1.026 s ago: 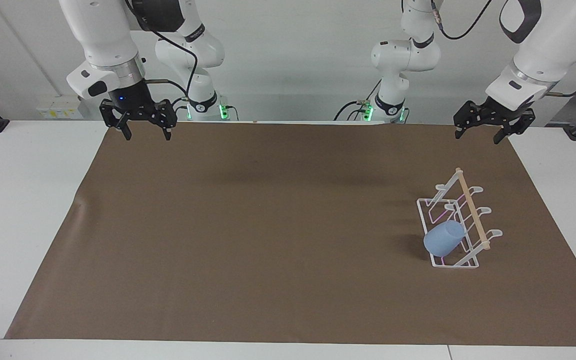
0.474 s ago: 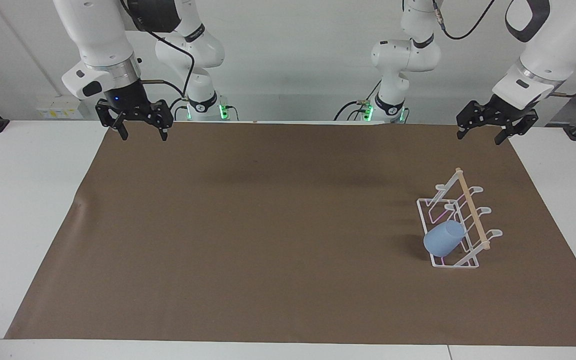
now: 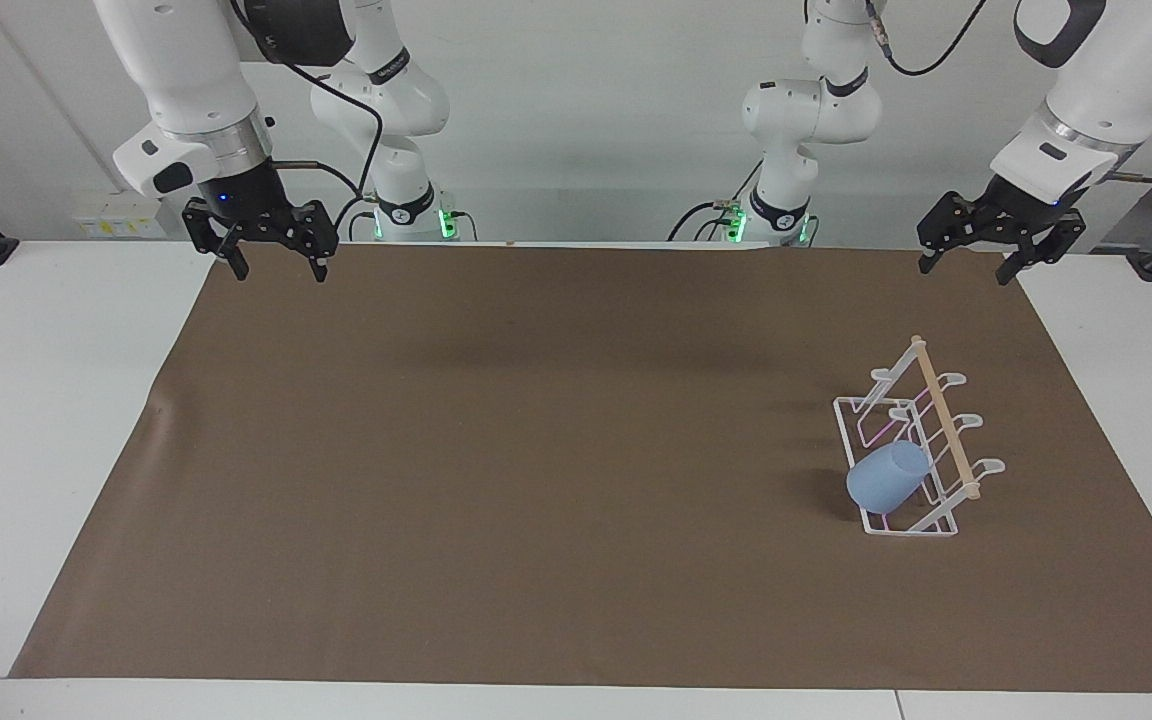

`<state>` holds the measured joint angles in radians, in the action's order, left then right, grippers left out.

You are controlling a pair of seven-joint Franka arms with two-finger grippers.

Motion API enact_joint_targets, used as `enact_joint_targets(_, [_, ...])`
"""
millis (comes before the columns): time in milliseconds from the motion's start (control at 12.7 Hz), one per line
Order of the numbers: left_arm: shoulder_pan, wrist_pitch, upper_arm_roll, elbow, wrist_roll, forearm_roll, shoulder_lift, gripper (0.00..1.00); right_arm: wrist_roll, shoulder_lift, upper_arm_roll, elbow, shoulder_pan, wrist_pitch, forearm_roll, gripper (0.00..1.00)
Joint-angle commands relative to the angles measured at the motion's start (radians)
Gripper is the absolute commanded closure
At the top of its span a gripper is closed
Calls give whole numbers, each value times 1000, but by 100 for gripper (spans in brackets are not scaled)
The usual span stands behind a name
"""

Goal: Hang cup on cup holder

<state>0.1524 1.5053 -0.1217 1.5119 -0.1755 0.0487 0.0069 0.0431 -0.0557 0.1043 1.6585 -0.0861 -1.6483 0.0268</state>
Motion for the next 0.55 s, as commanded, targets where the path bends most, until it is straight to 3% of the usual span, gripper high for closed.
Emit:
enact_joint_targets(0, [1, -2, -1, -10, 7, -3, 1, 0, -23, -6, 11, 9, -29, 10, -5, 0])
enact_joint_targets(237, [-56, 3, 91, -10, 4, -30, -4, 0, -25, -6, 11, 7, -29, 8, -5, 0])
enact_joint_targets(474, [-57, 7, 94, -10, 2, -35, -10, 0, -26, -6, 12, 7, -29, 8, -5, 0])
